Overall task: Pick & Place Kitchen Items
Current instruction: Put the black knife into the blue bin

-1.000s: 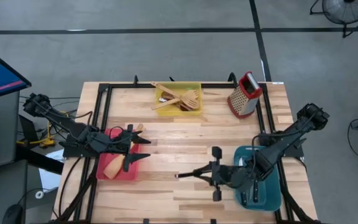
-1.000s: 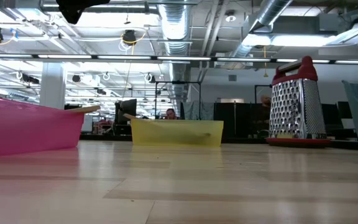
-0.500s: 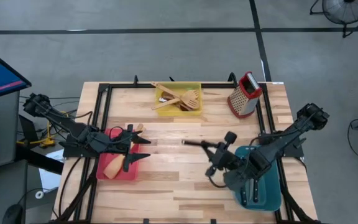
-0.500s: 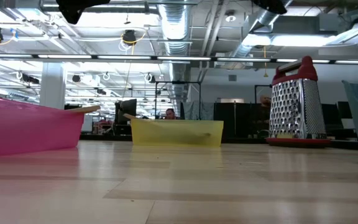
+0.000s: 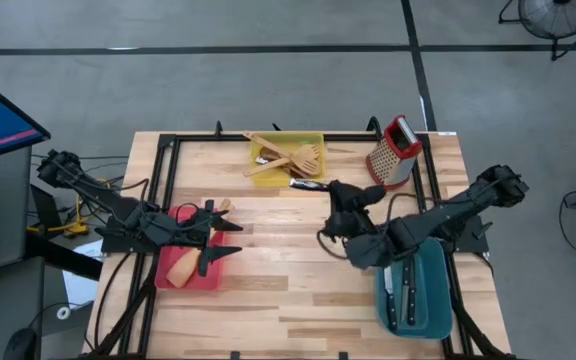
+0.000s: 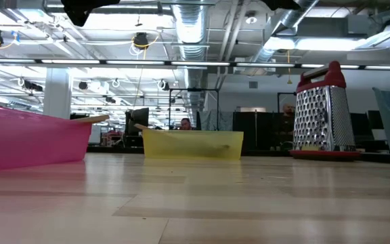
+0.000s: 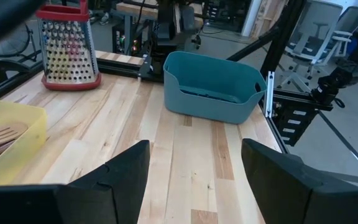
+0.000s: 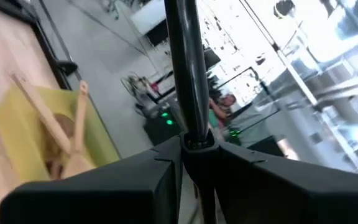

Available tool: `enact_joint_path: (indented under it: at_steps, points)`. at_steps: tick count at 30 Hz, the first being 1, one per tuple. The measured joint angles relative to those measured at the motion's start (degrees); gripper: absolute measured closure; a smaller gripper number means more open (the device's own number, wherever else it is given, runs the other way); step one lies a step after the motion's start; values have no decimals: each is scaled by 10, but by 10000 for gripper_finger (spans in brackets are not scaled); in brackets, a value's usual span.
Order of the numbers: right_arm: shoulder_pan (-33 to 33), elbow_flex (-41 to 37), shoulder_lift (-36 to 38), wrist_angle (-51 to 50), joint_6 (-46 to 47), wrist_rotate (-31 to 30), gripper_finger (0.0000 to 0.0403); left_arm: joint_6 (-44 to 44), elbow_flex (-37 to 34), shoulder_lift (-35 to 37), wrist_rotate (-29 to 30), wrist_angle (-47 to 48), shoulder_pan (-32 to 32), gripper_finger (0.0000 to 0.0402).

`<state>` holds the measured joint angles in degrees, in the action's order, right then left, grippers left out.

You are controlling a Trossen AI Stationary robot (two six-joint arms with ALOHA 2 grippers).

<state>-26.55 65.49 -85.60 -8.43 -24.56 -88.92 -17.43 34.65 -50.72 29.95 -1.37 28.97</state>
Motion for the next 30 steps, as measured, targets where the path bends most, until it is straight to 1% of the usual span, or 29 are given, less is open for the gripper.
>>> enact_joint_path:
  at_steps: [4,6,8,10,14,16,18,20,24,25,30]
  points:
    - [28,0,0,123,-191,5,342,0,0,0,0,0,0,165]
    - [41,1,0,161,-269,15,342,0,0,0,0,0,0,165]
    - [52,8,0,161,-305,44,342,0,0,0,0,0,0,165]
    - [61,19,0,161,-329,55,342,0,0,0,0,0,0,165]
    - [72,26,0,169,-385,103,342,0,0,0,0,0,0,165]
    - [74,26,0,180,-422,154,342,0,0,0,0,0,0,165]
    - [74,26,0,188,-470,232,342,0,0,0,0,0,0,165]
    - [73,26,0,202,-541,314,342,0,0,0,0,0,0,165]
    - [69,26,0,213,-692,457,342,0,0,0,0,0,0,165]
    - [68,26,0,220,-708,484,342,0,0,0,0,0,0,165]
    - [54,26,1,290,-736,575,342,0,0,0,0,0,0,165]
